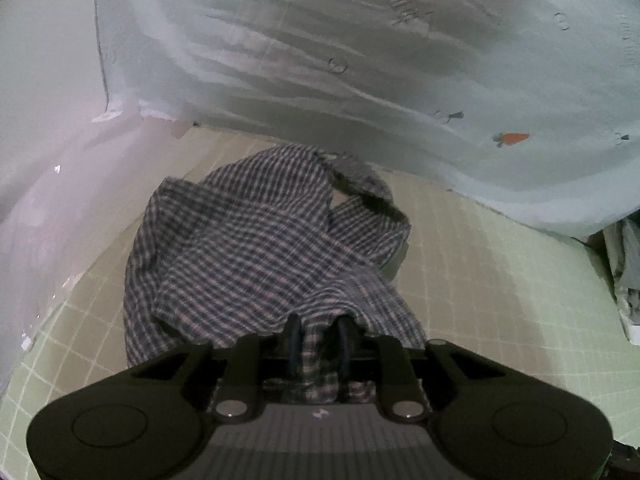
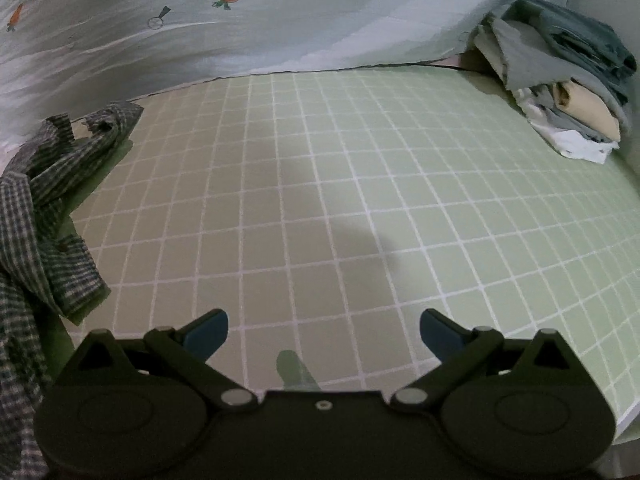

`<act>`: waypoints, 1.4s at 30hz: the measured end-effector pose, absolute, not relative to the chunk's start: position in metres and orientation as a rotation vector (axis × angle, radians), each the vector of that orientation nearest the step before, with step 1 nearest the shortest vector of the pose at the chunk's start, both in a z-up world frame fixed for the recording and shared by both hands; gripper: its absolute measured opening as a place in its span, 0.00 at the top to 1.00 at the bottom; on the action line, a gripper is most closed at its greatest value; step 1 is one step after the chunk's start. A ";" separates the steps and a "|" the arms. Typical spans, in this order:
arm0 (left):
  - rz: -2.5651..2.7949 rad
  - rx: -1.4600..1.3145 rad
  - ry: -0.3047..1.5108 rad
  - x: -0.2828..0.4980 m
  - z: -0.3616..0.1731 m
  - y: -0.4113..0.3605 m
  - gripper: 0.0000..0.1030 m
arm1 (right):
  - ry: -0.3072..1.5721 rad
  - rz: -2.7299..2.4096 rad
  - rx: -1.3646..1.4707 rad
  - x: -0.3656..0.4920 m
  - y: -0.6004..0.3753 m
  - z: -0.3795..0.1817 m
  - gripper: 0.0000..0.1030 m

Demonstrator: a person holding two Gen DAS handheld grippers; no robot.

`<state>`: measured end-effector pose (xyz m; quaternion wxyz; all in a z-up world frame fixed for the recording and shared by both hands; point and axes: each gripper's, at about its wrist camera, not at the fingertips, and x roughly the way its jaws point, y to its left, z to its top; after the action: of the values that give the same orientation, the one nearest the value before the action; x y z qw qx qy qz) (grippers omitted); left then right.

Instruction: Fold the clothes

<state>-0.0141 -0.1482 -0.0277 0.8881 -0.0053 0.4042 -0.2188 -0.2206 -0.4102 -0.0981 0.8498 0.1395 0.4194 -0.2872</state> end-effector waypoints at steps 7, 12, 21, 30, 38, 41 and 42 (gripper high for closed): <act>-0.461 -0.040 0.822 -0.021 -0.022 -0.145 0.95 | 0.881 -0.605 0.299 -0.226 -0.412 -0.098 0.00; -0.485 -0.089 0.780 -0.025 -0.006 -0.132 0.97 | 0.883 -0.598 0.299 -0.227 -0.411 -0.099 0.00; -0.515 -0.130 0.698 -0.021 0.031 -0.114 0.99 | 0.902 -0.558 0.291 -0.219 -0.400 -0.102 0.00; -0.430 -0.052 0.840 -0.022 -0.011 -0.128 0.74 | 0.904 -0.561 0.267 -0.221 -0.398 -0.100 0.00; -0.400 -0.212 0.950 -0.026 -0.037 -0.105 0.52 | 0.908 -0.612 0.318 -0.223 -0.418 -0.103 0.00; -0.399 -0.248 0.959 -0.026 -0.042 -0.101 0.43 | 0.922 -0.592 0.311 -0.219 -0.415 -0.106 0.00; -0.400 -0.255 0.954 -0.024 -0.043 -0.101 0.43 | 0.926 -0.584 0.303 -0.217 -0.413 -0.107 0.00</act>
<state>-0.0237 -0.1012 -0.0432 0.8615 -0.1216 0.4546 -0.1906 -0.2169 -0.4135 -0.1068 0.8429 0.1437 0.4386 -0.2766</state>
